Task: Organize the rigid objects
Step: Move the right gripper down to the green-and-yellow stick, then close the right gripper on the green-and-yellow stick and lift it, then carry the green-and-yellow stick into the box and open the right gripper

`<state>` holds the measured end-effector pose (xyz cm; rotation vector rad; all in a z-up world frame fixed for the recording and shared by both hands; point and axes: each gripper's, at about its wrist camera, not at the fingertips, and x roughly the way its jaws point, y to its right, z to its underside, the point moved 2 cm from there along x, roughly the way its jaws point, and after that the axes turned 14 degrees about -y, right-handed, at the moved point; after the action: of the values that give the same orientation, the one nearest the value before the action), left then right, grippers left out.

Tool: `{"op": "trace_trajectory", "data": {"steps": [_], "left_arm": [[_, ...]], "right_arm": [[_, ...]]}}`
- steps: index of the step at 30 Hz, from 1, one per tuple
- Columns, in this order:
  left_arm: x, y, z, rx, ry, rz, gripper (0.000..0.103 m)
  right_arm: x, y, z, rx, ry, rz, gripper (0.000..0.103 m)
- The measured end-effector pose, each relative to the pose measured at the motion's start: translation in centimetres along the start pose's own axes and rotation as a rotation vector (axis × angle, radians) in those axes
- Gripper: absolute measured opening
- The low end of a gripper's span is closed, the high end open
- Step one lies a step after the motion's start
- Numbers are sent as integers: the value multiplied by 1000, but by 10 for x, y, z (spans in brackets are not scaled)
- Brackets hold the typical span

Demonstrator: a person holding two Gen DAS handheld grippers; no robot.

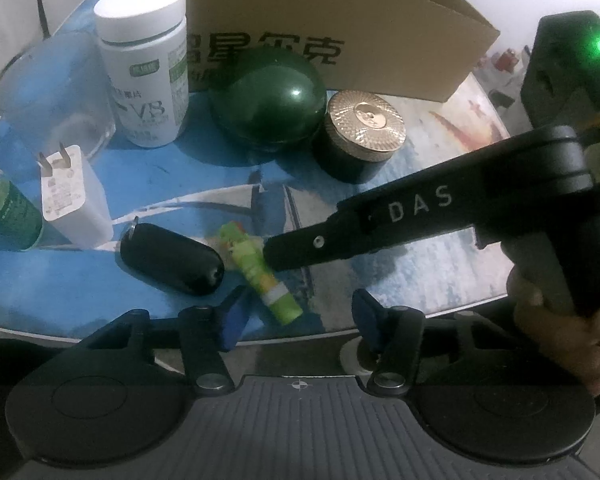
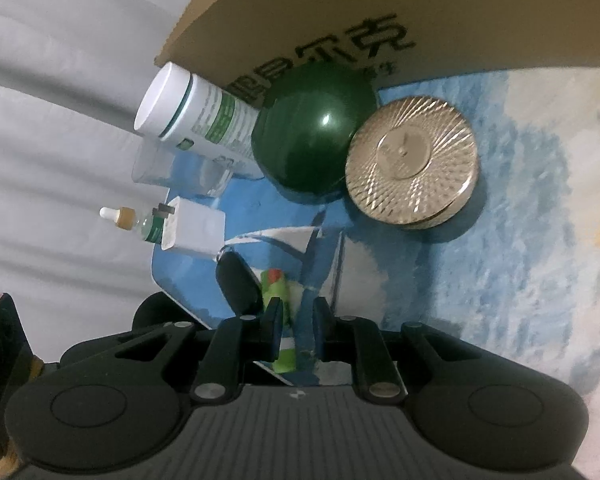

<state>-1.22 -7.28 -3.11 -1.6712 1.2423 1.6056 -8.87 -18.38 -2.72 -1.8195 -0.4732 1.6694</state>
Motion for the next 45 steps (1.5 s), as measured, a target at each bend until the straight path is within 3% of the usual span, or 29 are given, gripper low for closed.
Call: {"op": "trace_trajectory", "data": {"steps": [10, 17, 32, 45], "left_arm": [[0, -2, -3, 0, -7, -41, 45], [0, -2, -3, 4, -2, -108, 21], [-3, -5, -3, -17, 36, -120, 14], [-41, 1, 9, -11, 126, -102, 14]], "right_arm": [[16, -11, -3, -30, -53, -15, 18], [15, -10, -2, -26, -53, -25, 18], [12, -7, 1, 5, -17, -48, 18], [-6, -19, 11, 13, 56, -123, 18]]}}
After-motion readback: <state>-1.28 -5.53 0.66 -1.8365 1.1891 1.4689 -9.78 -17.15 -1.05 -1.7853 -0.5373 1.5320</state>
